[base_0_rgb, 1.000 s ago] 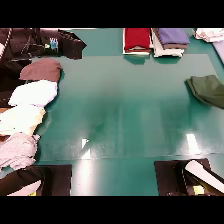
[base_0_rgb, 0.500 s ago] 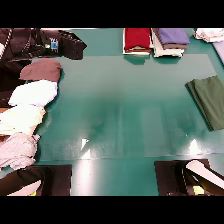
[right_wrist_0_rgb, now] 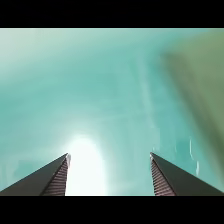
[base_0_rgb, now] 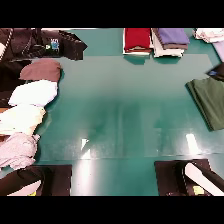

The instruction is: Fold the shirts.

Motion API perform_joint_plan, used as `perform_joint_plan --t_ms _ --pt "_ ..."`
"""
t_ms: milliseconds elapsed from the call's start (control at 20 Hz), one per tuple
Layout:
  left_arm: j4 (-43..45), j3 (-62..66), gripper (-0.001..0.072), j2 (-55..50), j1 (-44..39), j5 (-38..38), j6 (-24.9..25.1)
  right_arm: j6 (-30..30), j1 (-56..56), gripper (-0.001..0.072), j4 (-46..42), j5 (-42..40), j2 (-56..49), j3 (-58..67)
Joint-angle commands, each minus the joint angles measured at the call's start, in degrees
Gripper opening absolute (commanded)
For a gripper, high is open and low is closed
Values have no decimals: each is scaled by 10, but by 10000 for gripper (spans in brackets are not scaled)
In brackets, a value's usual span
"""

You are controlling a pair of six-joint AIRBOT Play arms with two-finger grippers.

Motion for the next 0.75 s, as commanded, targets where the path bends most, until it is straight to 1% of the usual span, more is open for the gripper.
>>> perform_joint_plan --t_ms 0,50,100,150,200,350,700 --pt "0 0 21 1 0 2 0 0 179 572 3 -42 11 4" --pt "0 0 21 0 0 1 0 0 217 553 3 -52 11 4" --pt "0 0 21 0 0 2 0 0 253 378 3 -63 11 4" --pt "0 0 21 0 0 2 0 0 284 170 3 -70 12 4" --pt "0 0 21 1 0 2 0 0 308 11 3 -75 12 4" --pt "0 0 21 0 0 2 0 0 352 15 3 -80 12 4" --pt "0 0 21 0 0 2 0 0 361 15 4 -49 12 4"
